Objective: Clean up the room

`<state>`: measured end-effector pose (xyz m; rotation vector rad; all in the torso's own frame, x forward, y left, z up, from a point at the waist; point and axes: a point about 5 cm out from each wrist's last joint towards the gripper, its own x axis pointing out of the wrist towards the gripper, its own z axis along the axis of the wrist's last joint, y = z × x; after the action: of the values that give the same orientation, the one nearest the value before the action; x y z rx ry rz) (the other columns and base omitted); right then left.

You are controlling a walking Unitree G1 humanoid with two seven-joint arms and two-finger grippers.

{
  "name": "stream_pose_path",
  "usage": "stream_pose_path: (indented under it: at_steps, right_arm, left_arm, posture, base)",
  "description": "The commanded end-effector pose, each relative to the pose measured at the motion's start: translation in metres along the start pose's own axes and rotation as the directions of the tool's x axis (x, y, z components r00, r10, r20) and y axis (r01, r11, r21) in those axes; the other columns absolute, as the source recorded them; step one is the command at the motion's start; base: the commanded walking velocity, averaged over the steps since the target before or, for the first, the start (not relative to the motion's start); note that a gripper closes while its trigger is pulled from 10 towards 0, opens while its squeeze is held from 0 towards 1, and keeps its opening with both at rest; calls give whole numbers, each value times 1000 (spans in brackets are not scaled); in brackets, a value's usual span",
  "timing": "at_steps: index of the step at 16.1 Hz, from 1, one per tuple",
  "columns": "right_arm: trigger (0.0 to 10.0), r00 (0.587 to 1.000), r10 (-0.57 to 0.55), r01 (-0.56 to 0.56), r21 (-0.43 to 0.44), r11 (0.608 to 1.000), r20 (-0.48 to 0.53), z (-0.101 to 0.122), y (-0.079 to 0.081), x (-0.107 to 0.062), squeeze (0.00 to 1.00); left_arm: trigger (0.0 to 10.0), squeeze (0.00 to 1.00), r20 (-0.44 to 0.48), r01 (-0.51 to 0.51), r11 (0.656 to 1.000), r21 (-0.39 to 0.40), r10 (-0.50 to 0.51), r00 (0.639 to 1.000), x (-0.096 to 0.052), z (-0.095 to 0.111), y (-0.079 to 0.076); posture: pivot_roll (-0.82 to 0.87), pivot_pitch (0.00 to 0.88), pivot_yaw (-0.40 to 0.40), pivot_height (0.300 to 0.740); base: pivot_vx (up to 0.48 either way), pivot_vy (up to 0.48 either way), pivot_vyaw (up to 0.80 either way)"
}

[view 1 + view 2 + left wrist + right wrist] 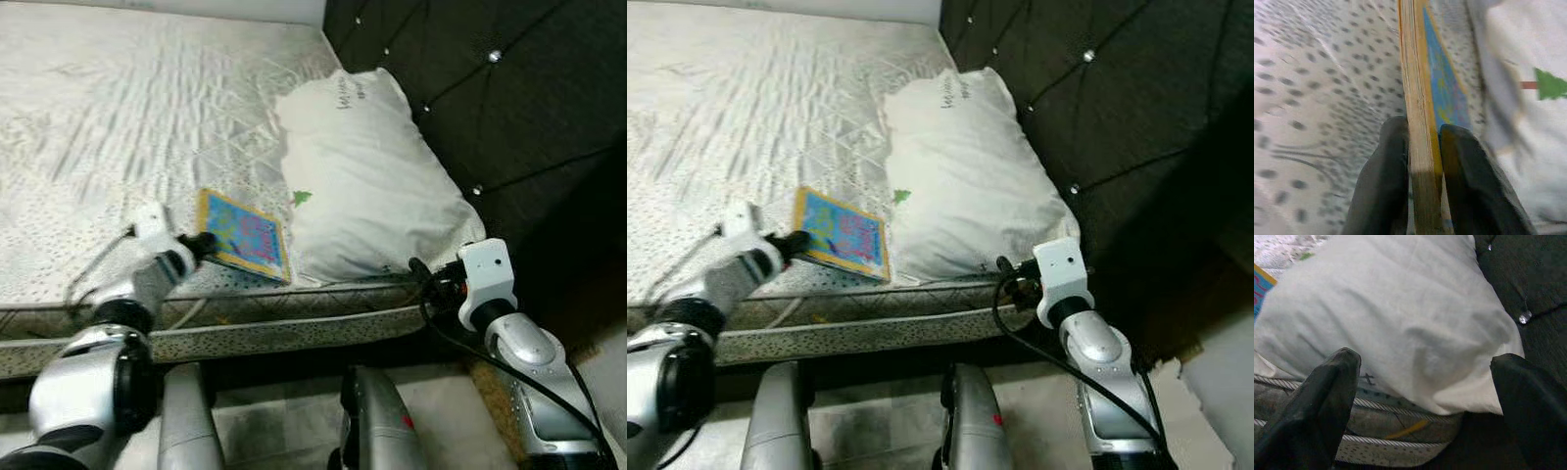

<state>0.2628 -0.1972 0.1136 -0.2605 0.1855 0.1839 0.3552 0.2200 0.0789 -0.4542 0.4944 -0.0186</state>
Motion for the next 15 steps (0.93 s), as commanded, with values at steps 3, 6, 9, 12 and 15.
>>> stream_pose_path:
  at_steps: [3, 6, 9, 12, 15]
  right_arm:
    - [10000, 1000, -11, 11, -9, 1000, 12, 2, -2, 3, 0]
    - [10000, 1000, -11, 11, -6, 1000, 17, 2, 0, 4, 0]
    - [10000, 1000, -11, 11, -5, 1000, 21, 2, 1, 6, 0]
    - [10000, 999, -11, 11, 8, 1000, 35, 4, 4, 11, 0]
    - [10000, 998, -6, 2, 51, 999, 67, 10, 15, 23, 0]
  left_arm:
    - [10000, 1000, 44, -45, 999, 20, 45, 998, -1, 13, 3]
    - [10000, 1000, 48, -74, 996, 41, 72, 996, -3, 14, 9]
    - [10000, 1000, 45, -91, 994, 64, 88, 995, -4, 14, 12]
    - [10000, 1000, 93, -122, 986, 114, 112, 989, -4, 16, 13]
    - [10000, 1000, 158, -144, 982, 124, 124, 980, -4, 13, 10]
  posture:
    - [-100, 10, -133, 557]
    - [-96, 6, -129, 557]
    - [-93, 2, -128, 557]
    - [-76, 0, -119, 557]
    - [-37, 0, -103, 557]
  base:
    - [0, 0, 0]
    - [0, 0, 0]
    - [0, 0, 0]
    - [0, 0, 0]
    - [0, 0, 0]
